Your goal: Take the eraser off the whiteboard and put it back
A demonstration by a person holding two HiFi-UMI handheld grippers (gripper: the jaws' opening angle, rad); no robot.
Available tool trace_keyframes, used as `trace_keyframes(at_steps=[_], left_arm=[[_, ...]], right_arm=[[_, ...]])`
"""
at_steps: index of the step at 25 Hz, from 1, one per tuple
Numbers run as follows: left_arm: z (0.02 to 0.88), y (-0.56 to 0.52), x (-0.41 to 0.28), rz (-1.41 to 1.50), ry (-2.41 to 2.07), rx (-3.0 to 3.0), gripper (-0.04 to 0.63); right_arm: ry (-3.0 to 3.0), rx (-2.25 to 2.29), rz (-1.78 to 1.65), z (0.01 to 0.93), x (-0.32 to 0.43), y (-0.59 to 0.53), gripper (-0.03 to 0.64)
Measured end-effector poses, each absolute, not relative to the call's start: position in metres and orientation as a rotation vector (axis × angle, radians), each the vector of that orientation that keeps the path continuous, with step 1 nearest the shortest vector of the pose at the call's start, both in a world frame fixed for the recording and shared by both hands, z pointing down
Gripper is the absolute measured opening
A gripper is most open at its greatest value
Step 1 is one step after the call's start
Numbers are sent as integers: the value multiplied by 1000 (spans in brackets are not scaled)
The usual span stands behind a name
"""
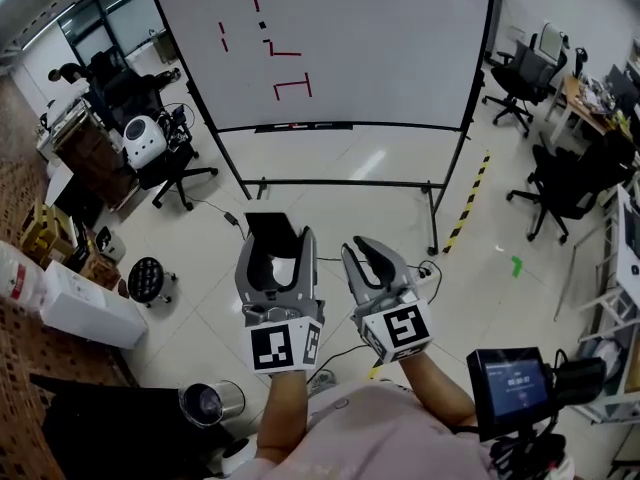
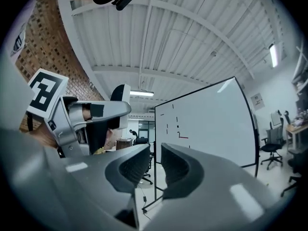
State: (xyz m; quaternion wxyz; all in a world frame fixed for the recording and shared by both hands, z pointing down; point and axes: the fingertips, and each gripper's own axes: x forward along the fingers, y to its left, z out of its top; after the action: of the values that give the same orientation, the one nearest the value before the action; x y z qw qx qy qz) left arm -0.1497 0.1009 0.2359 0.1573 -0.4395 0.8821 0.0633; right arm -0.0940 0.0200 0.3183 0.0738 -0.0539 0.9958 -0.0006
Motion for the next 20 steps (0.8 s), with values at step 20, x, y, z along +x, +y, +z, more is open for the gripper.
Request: trace_keyframes(at_steps=[20], left_arm=[[247,95,-110,163,2479,-1401,270]], right_arm=[[2990,-280,-11,320,-55,28,66]])
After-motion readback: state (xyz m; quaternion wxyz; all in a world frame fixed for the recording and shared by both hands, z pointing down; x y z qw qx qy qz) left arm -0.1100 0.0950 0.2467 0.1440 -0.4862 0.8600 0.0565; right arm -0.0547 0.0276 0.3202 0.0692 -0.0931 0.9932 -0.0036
